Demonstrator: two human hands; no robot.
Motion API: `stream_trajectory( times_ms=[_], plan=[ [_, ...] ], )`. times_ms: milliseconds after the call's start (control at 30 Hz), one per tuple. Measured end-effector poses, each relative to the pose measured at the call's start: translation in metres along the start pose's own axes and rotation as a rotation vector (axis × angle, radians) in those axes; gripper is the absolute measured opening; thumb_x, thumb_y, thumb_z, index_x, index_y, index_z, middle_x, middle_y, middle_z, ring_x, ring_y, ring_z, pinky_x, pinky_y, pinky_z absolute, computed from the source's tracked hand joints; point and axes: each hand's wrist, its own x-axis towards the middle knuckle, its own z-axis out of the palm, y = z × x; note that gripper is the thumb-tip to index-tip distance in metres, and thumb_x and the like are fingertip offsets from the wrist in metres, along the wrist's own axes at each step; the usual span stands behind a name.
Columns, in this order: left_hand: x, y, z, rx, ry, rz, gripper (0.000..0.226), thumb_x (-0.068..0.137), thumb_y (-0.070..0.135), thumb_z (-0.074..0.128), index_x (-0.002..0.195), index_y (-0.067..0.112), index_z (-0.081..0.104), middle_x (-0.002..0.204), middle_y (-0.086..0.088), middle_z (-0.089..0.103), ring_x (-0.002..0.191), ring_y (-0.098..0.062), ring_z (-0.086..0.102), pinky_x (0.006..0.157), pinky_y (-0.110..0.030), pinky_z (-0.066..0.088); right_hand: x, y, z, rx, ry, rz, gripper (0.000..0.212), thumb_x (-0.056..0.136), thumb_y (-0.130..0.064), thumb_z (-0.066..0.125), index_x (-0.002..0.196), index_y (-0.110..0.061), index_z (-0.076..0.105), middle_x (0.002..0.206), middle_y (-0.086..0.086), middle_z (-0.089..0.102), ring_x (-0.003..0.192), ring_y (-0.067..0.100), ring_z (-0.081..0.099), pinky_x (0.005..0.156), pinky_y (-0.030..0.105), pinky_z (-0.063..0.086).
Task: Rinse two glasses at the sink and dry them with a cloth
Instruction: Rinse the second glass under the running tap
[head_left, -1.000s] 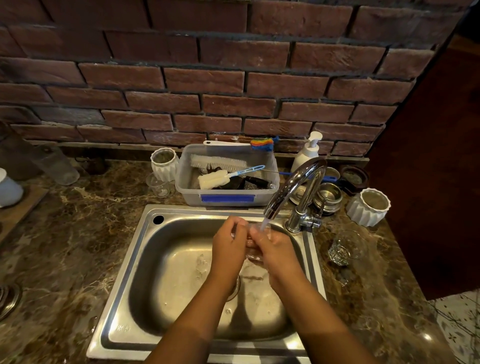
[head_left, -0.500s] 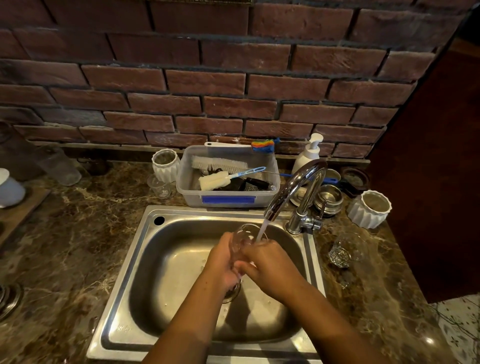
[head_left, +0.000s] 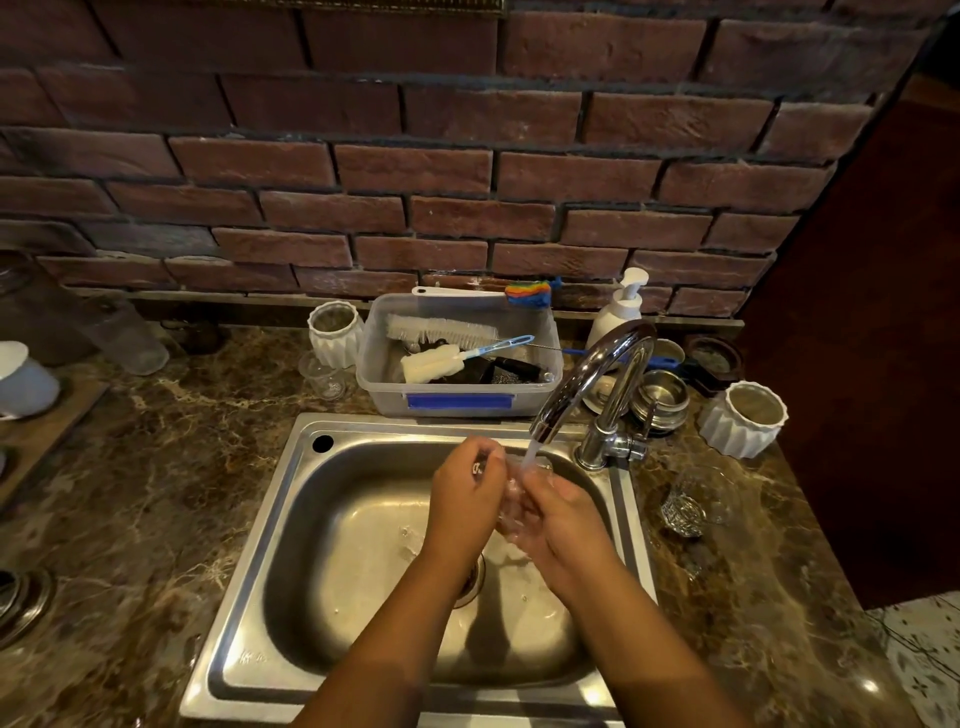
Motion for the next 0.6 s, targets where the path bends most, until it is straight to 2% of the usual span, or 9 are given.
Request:
stream_trajectory(
  times_ms=[67,133,233,300,367,433,500,600],
  plan=[
    [0.001,0.007,0.002,-0.115,-0.037,-0.178,0.020,0.103,0.022,0.049,0.091,0.019,0.064,0.087,-0.002,0.067,0.075,-0.018,0.063,0.058,-0.028,0.051,0.002,-0.001,-0.002,-0.337,0.053,-0.160,0.024,0.098,-0.027,0.056,0.093,-0.013,0.075,0.087,0.008,0.077,0.090,0.025,0.072,0.094,0.049,0.053],
    [0.004,0.015,0.003,-0.249,-0.070,-0.364,0.024,0.103,0.024,0.046,0.095,0.014,0.066,0.084,-0.007,0.065,0.067,-0.017,0.057,0.051,-0.026,0.044,0.003,-0.008,-0.004,-0.679,0.031,-0.350,0.025,0.097,-0.031,0.057,0.087,-0.018,0.076,0.084,0.004,0.077,0.085,0.020,0.072,0.088,0.050,0.056],
    [0.007,0.021,-0.004,-0.524,-0.112,-0.646,0.029,0.102,0.032,0.048,0.098,0.012,0.068,0.082,-0.009,0.067,0.070,-0.018,0.057,0.060,-0.030,0.044,0.004,-0.019,-0.008,-1.120,-0.172,-0.531,0.022,0.096,-0.034,0.056,0.089,-0.024,0.075,0.085,-0.004,0.075,0.082,0.010,0.069,0.082,0.042,0.056],
    [0.006,0.012,-0.011,-0.736,-0.210,-0.802,0.028,0.099,0.033,0.052,0.100,0.010,0.069,0.086,-0.009,0.069,0.075,-0.020,0.061,0.063,-0.030,0.049,0.002,-0.025,-0.007,-1.473,-0.292,-0.643,0.018,0.097,-0.034,0.056,0.097,-0.028,0.073,0.095,-0.008,0.072,0.089,0.009,0.064,0.089,0.038,0.052],
    [0.003,-0.001,-0.014,-0.935,-0.288,-0.917,0.032,0.098,0.039,0.055,0.104,0.010,0.069,0.084,-0.008,0.068,0.067,-0.017,0.059,0.052,-0.027,0.049,0.001,-0.026,-0.006,-1.718,-0.364,-0.706,0.020,0.098,-0.037,0.052,0.105,-0.030,0.069,0.105,-0.007,0.069,0.102,0.012,0.060,0.104,0.038,0.039],
    [0.000,-0.013,-0.011,-0.950,-0.283,-0.960,0.037,0.098,0.042,0.055,0.106,0.009,0.069,0.083,-0.008,0.069,0.066,-0.016,0.057,0.049,-0.025,0.046,0.001,-0.020,-0.007,-1.755,-0.377,-0.707,0.021,0.099,-0.038,0.050,0.107,-0.031,0.068,0.106,-0.007,0.069,0.105,0.012,0.059,0.106,0.036,0.034],
    [-0.003,-0.015,-0.007,-0.853,-0.203,-0.921,0.034,0.097,0.037,0.055,0.107,0.008,0.069,0.086,-0.010,0.071,0.075,-0.020,0.059,0.059,-0.029,0.047,0.003,-0.010,-0.009,-1.663,-0.337,-0.701,0.021,0.098,-0.037,0.052,0.106,-0.030,0.070,0.102,-0.007,0.070,0.097,0.010,0.061,0.098,0.035,0.043],
    [-0.001,-0.005,-0.004,-0.642,0.007,-0.703,0.026,0.100,0.026,0.049,0.099,0.008,0.067,0.088,-0.013,0.068,0.078,-0.022,0.062,0.062,-0.030,0.050,0.004,0.003,-0.009,-1.232,-0.253,-0.509,0.018,0.096,-0.032,0.056,0.103,-0.028,0.073,0.096,-0.008,0.074,0.091,0.005,0.066,0.085,0.035,0.055]
  ],
)
